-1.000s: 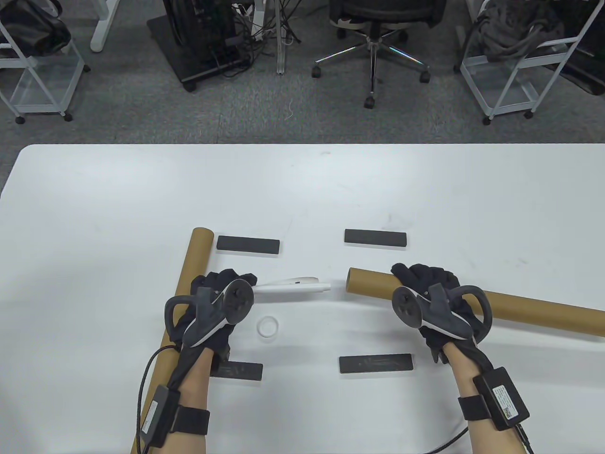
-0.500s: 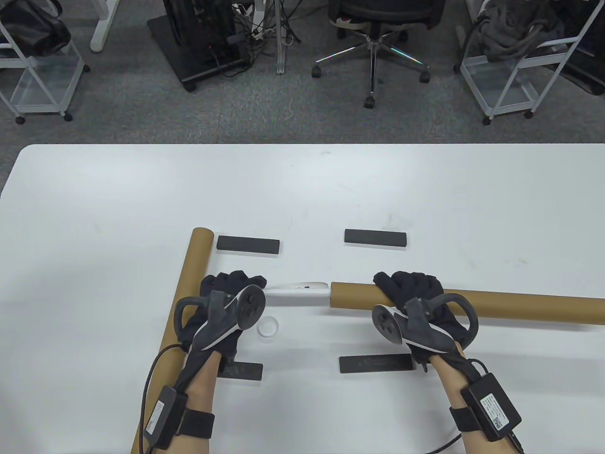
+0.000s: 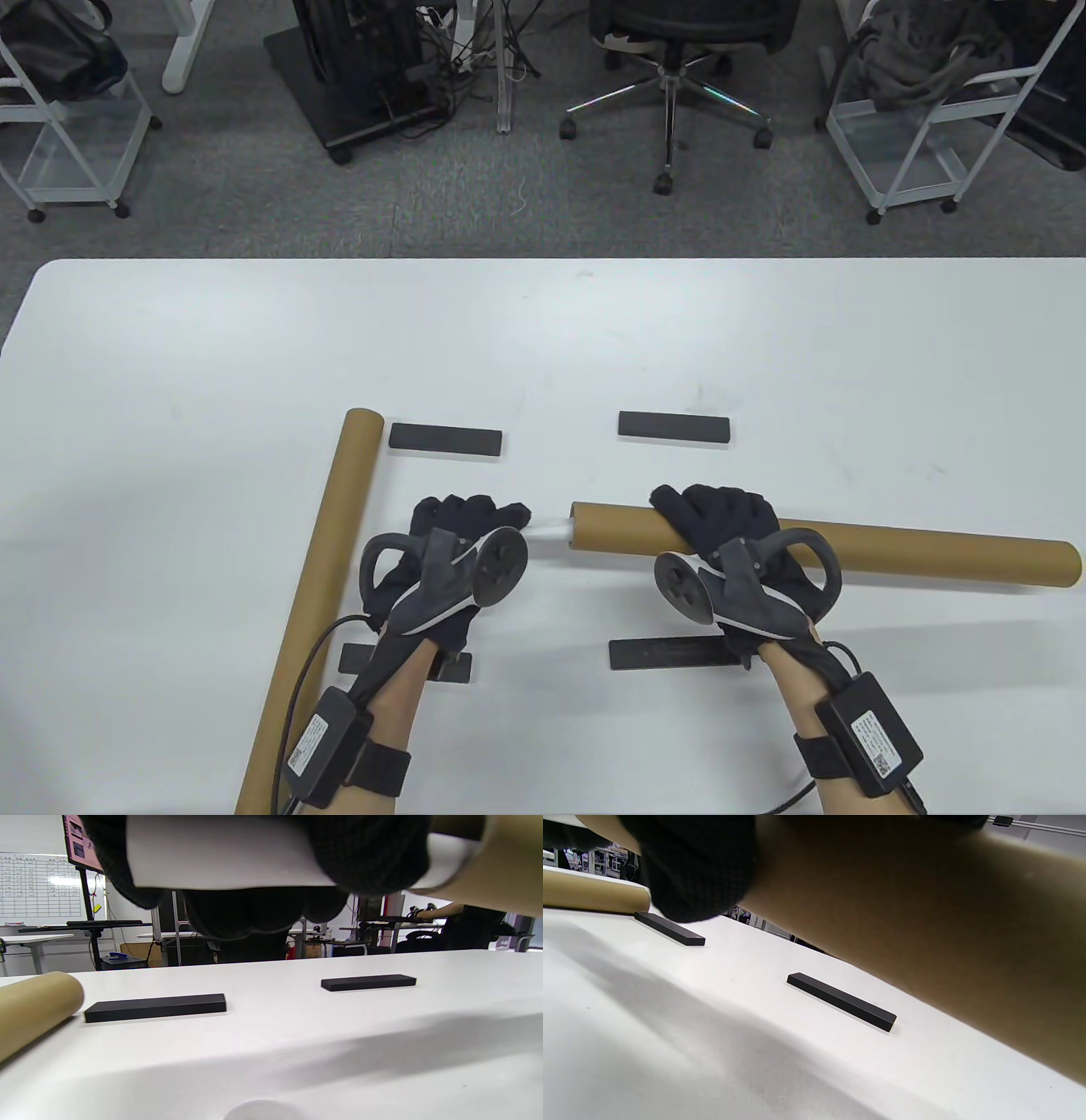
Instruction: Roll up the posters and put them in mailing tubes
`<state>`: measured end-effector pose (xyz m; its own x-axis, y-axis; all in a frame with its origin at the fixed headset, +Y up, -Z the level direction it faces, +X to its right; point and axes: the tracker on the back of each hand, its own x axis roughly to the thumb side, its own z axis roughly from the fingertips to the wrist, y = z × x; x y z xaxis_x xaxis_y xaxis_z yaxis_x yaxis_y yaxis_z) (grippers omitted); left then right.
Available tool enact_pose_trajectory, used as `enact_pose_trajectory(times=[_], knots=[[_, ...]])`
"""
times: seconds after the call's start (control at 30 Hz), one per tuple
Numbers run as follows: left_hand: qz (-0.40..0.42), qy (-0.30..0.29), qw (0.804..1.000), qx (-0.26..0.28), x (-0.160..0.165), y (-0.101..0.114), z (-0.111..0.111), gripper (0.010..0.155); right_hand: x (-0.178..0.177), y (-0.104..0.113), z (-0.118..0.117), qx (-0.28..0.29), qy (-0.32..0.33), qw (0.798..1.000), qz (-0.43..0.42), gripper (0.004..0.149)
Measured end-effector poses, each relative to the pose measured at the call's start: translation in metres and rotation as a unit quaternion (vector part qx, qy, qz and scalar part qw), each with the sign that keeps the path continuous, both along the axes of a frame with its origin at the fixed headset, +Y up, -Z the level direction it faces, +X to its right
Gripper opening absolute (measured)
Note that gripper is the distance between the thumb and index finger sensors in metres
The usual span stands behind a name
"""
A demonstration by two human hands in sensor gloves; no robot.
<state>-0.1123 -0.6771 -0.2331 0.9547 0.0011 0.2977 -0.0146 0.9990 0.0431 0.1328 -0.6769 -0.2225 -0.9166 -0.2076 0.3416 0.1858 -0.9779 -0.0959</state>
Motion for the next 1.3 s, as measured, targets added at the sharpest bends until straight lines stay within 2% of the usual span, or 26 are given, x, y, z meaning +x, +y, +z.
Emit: enact_pose_trajectory(times=[0.1, 0.23, 0.37, 0.47, 0.53, 0.6, 0.67, 0.7, 0.77, 0.8, 0.83, 0.9, 1.03, 1.1, 1.2, 1.3], knots=[[0.03, -0.003, 1.0, 0.009, 0.006, 0.0, -0.001, 0.053, 0.0, 0.001, 0.0, 0.001, -0.001, 1.0, -0.006, 0.08], [0.028, -0.009, 1.0, 0.006, 0.009, -0.003, -0.001, 0.054, 0.0, -0.001, 0.0, 0.004, -0.002, 1.0, -0.002, 0.08], [0.099, -0.003, 0.995, 0.005, -0.002, 0.006, -0.001, 0.067, 0.0, -0.001, 0.0, 0.001, -0.003, 1.0, -0.003, 0.08], [0.175, 0.011, 0.985, 0.013, -0.019, 0.022, 0.002, 0.071, 0.002, 0.0, 0.0, -0.001, -0.006, 1.0, -0.005, 0.08], [0.228, 0.034, 0.973, 0.023, -0.034, 0.032, 0.003, 0.075, 0.003, 0.0, 0.0, -0.002, -0.008, 1.0, -0.008, 0.081], [0.291, 0.061, 0.955, 0.012, -0.051, 0.036, 0.003, 0.079, 0.004, 0.0, 0.0, -0.003, -0.009, 1.0, -0.009, 0.081], [0.368, 0.077, 0.926, -0.025, -0.068, 0.033, -0.001, 0.084, 0.005, 0.0, -0.001, -0.004, -0.01, 1.0, -0.01, 0.08], [0.415, 0.096, 0.903, -0.054, -0.076, 0.029, -0.003, 0.085, 0.006, 0.0, -0.001, -0.004, -0.012, 1.0, -0.01, 0.081], [0.478, 0.124, 0.865, -0.083, -0.086, 0.018, -0.006, 0.087, 0.006, 0.001, -0.001, -0.004, -0.014, 1.0, -0.01, 0.081], [0.494, 0.134, 0.854, -0.09, -0.087, 0.014, -0.007, 0.087, 0.007, 0.001, -0.002, -0.005, -0.015, 1.0, -0.011, 0.081], [0.496, 0.152, 0.85, -0.095, -0.085, 0.01, -0.008, 0.088, 0.007, 0.001, -0.002, -0.006, -0.015, 1.0, -0.012, 0.08], [0.475, 0.146, 0.861, -0.111, -0.081, 0.005, -0.011, 0.089, 0.008, 0.001, -0.002, -0.009, -0.016, 1.0, -0.013, 0.08], [0.492, 0.138, 0.844, -0.163, -0.066, -0.005, -0.011, 0.091, 0.008, 0.001, -0.003, -0.01, -0.018, 1.0, -0.013, 0.081], [0.486, 0.116, 0.843, -0.198, -0.054, -0.01, -0.011, 0.092, 0.008, 0.001, -0.003, -0.011, -0.019, 1.0, -0.011, 0.081], [0.487, 0.074, 0.843, -0.214, -0.04, -0.015, -0.01, 0.092, 0.008, 0.001, -0.003, -0.016, -0.016, 1.0, -0.009, 0.08], [0.495, 0.038, 0.831, -0.252, -0.026, -0.02, -0.009, 0.093, 0.007, 0.0, -0.003, -0.017, -0.014, 1.0, -0.01, 0.081]])
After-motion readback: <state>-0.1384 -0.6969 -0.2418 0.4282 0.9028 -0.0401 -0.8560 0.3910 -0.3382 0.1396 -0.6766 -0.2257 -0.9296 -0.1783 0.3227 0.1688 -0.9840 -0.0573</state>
